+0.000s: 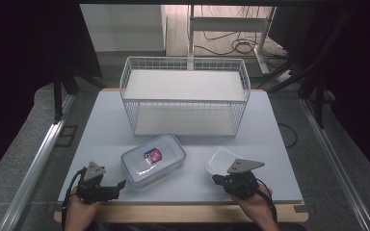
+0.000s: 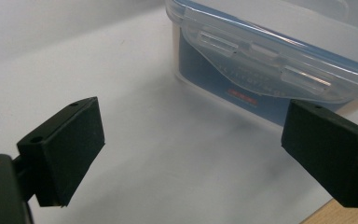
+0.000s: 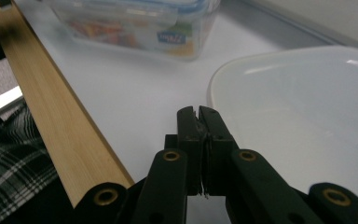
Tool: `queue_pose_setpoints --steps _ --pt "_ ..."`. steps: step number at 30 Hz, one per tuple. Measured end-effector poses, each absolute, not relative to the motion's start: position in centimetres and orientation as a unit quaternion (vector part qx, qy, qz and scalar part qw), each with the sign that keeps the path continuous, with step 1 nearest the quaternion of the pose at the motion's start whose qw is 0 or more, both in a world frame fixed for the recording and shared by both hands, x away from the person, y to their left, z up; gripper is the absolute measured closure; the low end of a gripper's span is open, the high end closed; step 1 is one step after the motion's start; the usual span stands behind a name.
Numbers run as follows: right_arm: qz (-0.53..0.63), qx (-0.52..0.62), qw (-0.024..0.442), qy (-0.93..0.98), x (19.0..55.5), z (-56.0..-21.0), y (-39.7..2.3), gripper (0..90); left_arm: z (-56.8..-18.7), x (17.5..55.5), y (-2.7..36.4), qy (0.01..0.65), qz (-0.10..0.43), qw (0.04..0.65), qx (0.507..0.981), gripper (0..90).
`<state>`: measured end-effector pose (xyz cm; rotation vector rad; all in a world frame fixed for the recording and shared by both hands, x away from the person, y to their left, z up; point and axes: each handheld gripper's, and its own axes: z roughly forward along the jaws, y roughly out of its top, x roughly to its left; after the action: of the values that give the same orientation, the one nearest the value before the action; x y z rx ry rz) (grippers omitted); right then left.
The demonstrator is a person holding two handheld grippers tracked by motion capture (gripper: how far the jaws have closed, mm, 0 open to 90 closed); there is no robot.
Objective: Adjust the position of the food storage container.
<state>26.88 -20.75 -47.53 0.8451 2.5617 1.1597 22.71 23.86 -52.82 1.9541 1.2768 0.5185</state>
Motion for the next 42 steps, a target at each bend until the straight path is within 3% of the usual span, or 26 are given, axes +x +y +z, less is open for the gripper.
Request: queue_pose_setpoints --steps 7,21,28,35,42 --pt "0.383 0.295 0.088 0.871 27.2 -48.0 -21.6 89.3 -52.8 22.7 23.8 0.496 0.201 0.366 0.761 6.0" --pt "0.351 0.352 0.115 0.860 28.6 -47.5 -26.7 89.6 -52.8 22.7 23.9 0.497 0.199 0.368 0.760 6.0" --pt "0.384 0.331 0.117 0.854 28.6 -45.7 -24.2 89.6 -52.7 22.7 23.9 0.500 0.204 0.372 0.755 6.3" --pt "0.376 0.316 0.122 0.863 32.4 -44.8 -20.0 89.2 -52.8 22.8 24.1 0.503 0.202 0.374 0.753 6.4" --pt "0.318 0.327 0.130 0.880 35.7 -46.4 -17.5 87.7 -52.8 22.8 24.1 0.502 0.197 0.378 0.753 7.0"
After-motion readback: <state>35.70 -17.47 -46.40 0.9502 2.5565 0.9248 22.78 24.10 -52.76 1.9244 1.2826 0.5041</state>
